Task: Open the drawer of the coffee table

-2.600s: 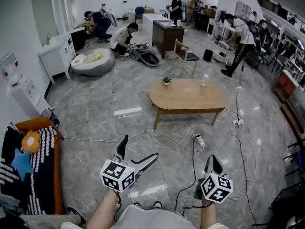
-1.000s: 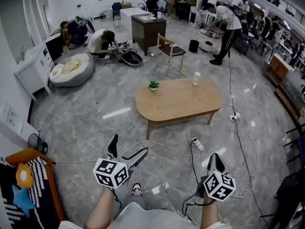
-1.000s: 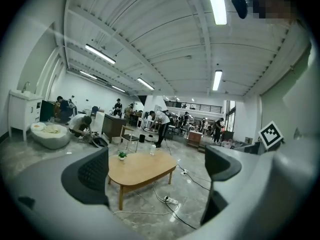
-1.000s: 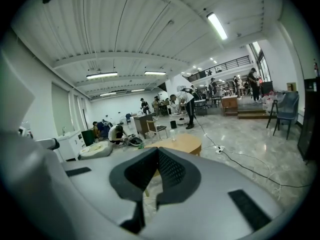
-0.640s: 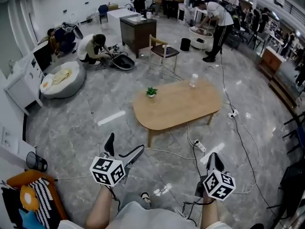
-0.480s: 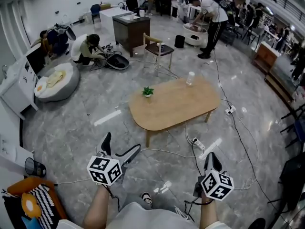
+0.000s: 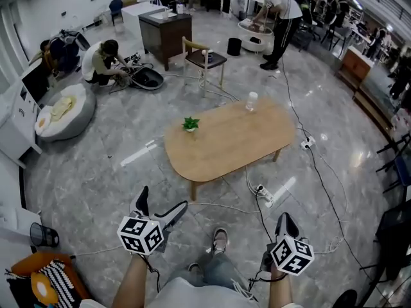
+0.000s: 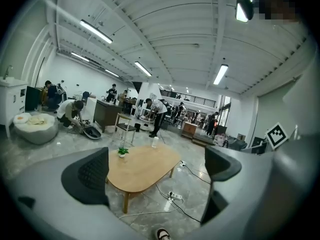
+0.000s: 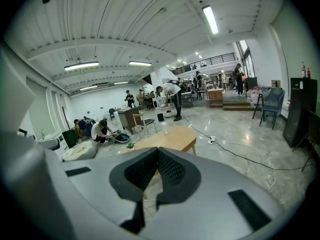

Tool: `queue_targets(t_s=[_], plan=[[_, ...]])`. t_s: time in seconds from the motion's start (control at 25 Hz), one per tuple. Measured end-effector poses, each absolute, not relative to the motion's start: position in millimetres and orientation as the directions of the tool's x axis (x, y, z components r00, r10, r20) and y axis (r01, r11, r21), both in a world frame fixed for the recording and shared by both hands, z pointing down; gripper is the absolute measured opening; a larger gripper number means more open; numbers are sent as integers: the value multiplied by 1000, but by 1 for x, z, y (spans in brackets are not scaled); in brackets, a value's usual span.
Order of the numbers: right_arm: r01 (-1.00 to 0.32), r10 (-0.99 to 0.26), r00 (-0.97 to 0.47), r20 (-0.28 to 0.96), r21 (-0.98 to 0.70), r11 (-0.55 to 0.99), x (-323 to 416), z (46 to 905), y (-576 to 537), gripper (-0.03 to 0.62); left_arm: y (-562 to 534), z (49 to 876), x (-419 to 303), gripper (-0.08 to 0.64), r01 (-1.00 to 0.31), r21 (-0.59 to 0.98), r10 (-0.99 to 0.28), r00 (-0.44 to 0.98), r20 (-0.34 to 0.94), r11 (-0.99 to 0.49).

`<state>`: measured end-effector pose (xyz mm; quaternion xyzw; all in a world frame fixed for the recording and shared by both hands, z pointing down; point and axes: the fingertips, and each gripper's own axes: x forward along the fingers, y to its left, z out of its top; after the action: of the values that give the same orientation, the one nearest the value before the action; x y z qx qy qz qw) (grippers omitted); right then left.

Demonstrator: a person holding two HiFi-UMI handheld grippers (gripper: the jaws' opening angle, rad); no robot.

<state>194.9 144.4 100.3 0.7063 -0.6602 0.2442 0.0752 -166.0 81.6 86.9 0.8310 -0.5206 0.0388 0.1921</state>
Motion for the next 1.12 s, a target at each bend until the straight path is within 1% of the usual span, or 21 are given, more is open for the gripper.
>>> queue_targets(t_s=[0.2,0.56,0.8,1.12], plan=[[-966,-897,-19,443,-241,-99,202,103,78,0,24,81,-155,577,-888,265,-857,442,265,-376],[-965,-903,-117,414,-260,6,212,87,-47,0,-73,63,-128,577,-908,250,-885,394,247,-335],[-963,-874,-187,449,-259,73,206,97,-98,0,-111,62,-121,577,-919,247,-894,369,256,-308],[-960,-864,-211,457,-264,95,173,95,-122,0,-139,68,-120,575,-901,246,-869,417,266,-357]])
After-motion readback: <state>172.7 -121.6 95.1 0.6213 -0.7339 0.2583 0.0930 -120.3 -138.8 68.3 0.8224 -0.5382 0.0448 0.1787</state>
